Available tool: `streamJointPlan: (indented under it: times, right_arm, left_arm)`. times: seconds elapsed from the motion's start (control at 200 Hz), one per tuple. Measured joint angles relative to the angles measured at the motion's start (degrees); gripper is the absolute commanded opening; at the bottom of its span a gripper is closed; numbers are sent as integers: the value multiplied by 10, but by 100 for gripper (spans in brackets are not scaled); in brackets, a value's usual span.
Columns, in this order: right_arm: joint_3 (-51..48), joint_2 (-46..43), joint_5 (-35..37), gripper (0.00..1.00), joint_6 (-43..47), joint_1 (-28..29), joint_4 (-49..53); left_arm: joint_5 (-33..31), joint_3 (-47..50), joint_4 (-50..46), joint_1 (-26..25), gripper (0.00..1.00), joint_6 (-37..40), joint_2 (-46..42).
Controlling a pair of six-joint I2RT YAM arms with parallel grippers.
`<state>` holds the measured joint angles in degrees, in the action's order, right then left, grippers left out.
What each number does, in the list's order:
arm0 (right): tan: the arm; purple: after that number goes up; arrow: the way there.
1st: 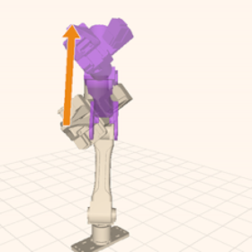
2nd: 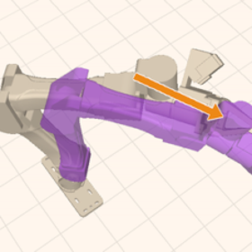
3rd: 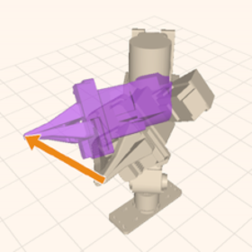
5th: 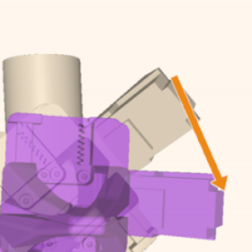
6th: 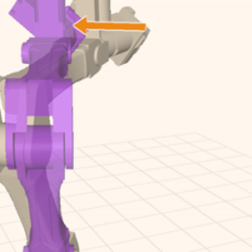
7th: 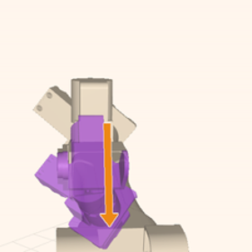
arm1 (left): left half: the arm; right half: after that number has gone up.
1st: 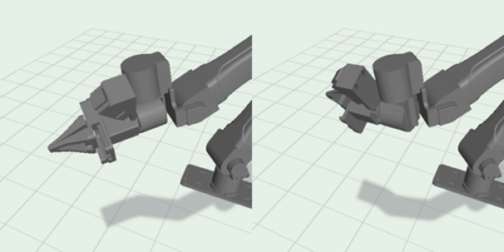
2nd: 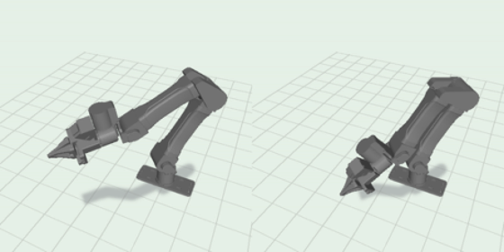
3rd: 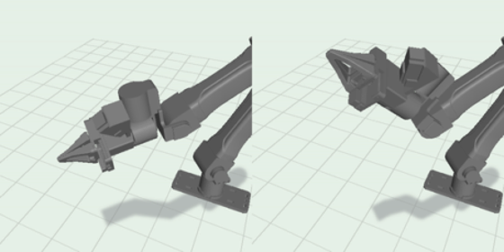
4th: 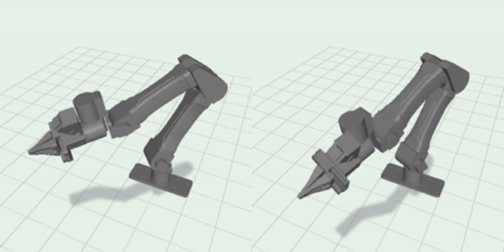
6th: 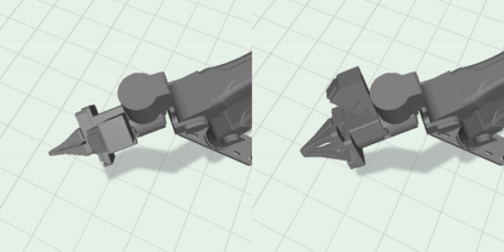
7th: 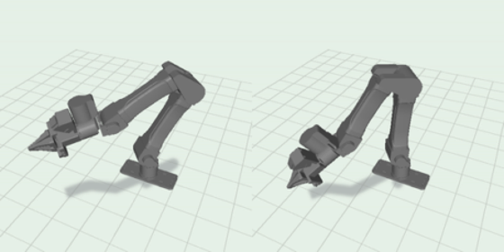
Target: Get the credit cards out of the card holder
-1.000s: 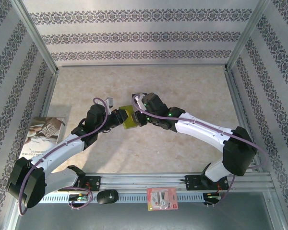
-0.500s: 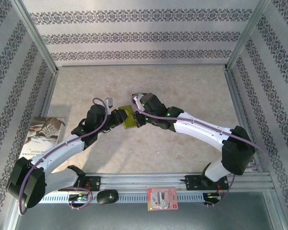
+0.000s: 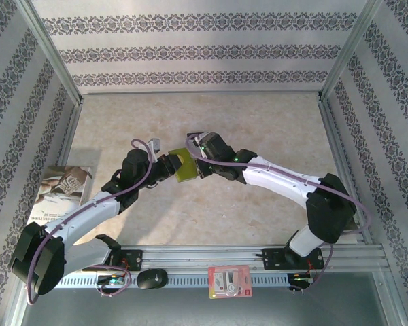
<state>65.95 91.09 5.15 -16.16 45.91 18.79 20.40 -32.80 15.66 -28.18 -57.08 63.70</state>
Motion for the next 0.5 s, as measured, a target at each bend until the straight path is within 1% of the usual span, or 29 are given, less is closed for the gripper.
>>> streamJointPlan:
  times: [0.165,0.295,0.33,0.36,0.395,0.45,0.5]
  right_arm:
    - [-10,-8,-3,0,-6,-4,-8]
    - [-49,-45,-43,0,-21,-28,-25]
    - [-61,-55,-59,12,-26,-37,-29]
    - [-73,-64,-75,25,-34,-45,-35]
    - [-90,-74,-91,35,-39,-55,-46]
    - [-123,-92,-113,45,-50,-77,-68]
    - [-159,-113,-136,50,-70,-102,-91]
  left_arm:
    - [4,4,13,0,0,0,5]
    - [16,28,68,0,0,-2,30]
    - [23,37,90,0,0,-3,41]
    - [29,43,109,0,0,-4,50]
    - [38,50,133,0,0,-4,62]
    - [51,62,163,0,0,-4,76]
    - [63,70,185,0,0,-4,87]
